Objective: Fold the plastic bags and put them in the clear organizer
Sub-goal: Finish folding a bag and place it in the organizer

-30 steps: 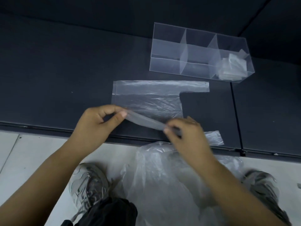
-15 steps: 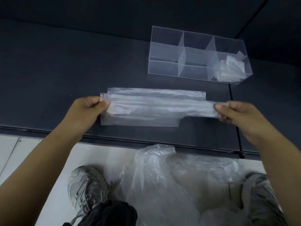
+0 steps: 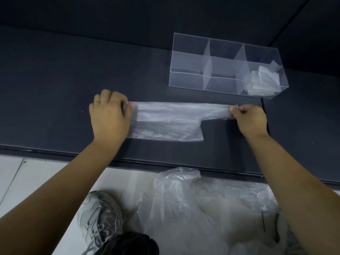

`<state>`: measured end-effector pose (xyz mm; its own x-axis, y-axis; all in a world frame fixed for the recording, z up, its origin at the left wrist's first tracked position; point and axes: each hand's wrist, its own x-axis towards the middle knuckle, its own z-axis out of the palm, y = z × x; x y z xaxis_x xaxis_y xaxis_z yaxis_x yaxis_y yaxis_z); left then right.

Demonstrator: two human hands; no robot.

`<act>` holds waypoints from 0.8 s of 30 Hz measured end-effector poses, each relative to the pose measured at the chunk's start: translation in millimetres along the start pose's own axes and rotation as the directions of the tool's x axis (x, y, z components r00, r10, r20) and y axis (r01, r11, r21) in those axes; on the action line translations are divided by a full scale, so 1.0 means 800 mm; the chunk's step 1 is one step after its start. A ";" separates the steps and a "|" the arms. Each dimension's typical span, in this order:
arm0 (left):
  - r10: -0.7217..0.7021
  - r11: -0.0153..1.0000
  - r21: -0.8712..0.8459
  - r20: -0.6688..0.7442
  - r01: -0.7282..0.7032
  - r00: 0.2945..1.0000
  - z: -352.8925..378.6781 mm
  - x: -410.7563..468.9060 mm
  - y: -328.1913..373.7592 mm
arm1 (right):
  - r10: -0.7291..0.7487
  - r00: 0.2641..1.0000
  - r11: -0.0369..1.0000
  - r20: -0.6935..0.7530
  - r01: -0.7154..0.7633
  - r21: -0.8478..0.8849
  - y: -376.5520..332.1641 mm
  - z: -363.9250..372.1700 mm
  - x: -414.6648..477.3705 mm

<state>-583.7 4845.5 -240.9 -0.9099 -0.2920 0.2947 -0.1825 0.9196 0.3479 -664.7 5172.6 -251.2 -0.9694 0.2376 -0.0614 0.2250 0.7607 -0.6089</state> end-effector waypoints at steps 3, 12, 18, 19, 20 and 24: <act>0.364 0.931 -0.046 0.026 -0.362 0.931 0.004 -0.014 0.027 | 0.009 1.000 1.000 -0.023 -0.009 -0.017 -0.003 0.002 0.001; 0.196 0.949 0.137 0.448 -0.283 0.872 0.048 -0.042 0.011 | 0.098 0.991 0.988 -0.086 -0.107 -0.109 -0.016 0.009 0.003; 0.161 0.940 0.197 0.467 -0.280 0.869 0.047 -0.042 0.016 | -0.346 0.914 0.936 -0.210 0.320 -0.148 -0.097 0.044 -0.067; 0.155 0.942 0.194 0.470 -0.273 0.869 0.047 -0.042 0.016 | -0.464 0.882 0.886 -0.084 0.464 -0.017 -0.117 0.060 -0.092; 0.153 0.942 0.195 0.477 -0.273 0.866 0.048 -0.042 0.017 | -0.554 0.828 0.832 0.085 0.547 0.096 -0.134 0.079 -0.114; 0.143 0.945 0.195 0.474 -0.262 0.869 0.049 -0.044 0.014 | -0.526 0.735 0.807 0.428 0.590 -0.022 -0.135 0.130 -0.132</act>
<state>-568.4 4876.2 -281.9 -0.9932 0.0025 -0.1160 -0.0065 0.9970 0.0775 -597.1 5003.0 -261.3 -0.8726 -0.4842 -0.0636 -0.3886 0.7674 -0.5100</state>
